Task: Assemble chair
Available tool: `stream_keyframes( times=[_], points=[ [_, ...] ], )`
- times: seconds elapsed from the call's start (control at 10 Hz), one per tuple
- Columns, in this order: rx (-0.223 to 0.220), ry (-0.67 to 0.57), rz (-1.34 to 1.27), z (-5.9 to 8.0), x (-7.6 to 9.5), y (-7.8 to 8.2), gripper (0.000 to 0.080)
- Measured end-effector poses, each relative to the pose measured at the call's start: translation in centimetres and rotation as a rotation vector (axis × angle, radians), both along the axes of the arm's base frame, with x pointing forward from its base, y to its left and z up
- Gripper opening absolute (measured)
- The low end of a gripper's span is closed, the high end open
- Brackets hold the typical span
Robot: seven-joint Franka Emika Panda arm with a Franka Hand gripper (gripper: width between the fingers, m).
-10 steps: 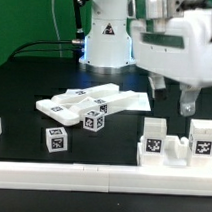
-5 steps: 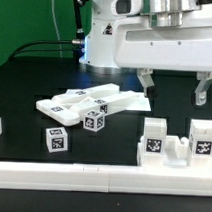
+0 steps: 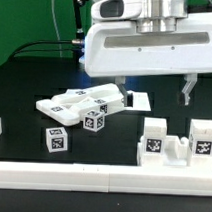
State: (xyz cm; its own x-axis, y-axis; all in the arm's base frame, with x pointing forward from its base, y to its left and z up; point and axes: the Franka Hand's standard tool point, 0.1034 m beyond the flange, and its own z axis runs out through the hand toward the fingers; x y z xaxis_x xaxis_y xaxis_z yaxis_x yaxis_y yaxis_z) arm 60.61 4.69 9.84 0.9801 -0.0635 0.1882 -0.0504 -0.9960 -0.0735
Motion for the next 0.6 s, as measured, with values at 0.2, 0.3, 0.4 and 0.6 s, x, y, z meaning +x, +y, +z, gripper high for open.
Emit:
stream_keyframes(
  times=[0.2, 0.3, 0.4, 0.6],
  points=[
    [-0.012, -0.031, -0.007, 0.0, 0.3, -0.4, 0.0649],
    [0.016, 0.024, 0.007, -0.1, -0.1, -1.5, 0.0649],
    [0.002, -0.022, 0.008, 0.1, 0.3, -2.8, 0.0649],
    [-0.079, -0.183, 0.006, -1.1, -0.8, -3.8, 0.0649]
  ],
)
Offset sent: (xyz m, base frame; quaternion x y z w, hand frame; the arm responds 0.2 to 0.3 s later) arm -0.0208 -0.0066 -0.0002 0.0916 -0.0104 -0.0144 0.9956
